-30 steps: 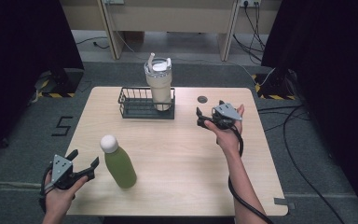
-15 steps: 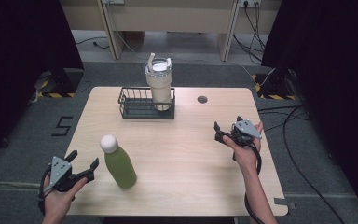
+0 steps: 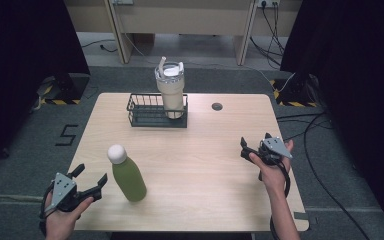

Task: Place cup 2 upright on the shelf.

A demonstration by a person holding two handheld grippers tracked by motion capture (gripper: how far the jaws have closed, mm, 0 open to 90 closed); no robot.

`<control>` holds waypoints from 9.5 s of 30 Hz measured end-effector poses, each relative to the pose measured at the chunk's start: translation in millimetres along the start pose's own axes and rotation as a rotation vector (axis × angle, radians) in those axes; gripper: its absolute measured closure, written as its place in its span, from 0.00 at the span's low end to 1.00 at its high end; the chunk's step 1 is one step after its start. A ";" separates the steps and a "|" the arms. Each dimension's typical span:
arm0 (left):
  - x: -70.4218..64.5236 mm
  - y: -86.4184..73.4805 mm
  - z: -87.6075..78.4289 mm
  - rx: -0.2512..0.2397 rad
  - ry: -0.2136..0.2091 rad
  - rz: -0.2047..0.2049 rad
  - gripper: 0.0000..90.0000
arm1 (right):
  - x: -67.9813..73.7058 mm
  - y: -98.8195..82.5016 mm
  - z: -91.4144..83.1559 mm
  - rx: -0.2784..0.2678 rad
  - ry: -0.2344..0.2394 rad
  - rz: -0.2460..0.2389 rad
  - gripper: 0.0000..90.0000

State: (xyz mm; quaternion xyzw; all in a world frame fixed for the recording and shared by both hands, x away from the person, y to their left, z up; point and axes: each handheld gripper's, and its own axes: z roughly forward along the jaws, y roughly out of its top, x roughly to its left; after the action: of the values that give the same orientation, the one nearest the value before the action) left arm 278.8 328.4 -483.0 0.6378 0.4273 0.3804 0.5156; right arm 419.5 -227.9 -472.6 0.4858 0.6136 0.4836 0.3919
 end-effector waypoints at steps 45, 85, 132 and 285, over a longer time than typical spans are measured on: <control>-57.9 22.1 0.0 -0.124 -0.236 0.007 0.01 | -3.1 -3.2 4.3 0.022 -0.018 -0.006 0.11; -66.0 22.2 35.9 -0.137 -0.281 -0.034 0.23 | -4.3 -9.4 8.6 0.049 -0.023 -0.009 0.12; -48.4 54.4 59.6 -0.174 -0.274 0.001 0.24 | -5.9 -9.3 7.6 0.045 -0.035 -0.002 0.13; 22.1 176.3 251.0 -0.270 0.064 -0.048 0.24 | -10.2 -16.8 6.6 0.056 -0.055 0.013 0.15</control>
State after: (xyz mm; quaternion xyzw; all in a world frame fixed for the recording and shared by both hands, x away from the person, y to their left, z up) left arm 545.8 247.4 -353.6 0.5398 0.4036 0.4420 0.5920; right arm 424.4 -237.5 -490.4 0.5136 0.6127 0.4555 0.3917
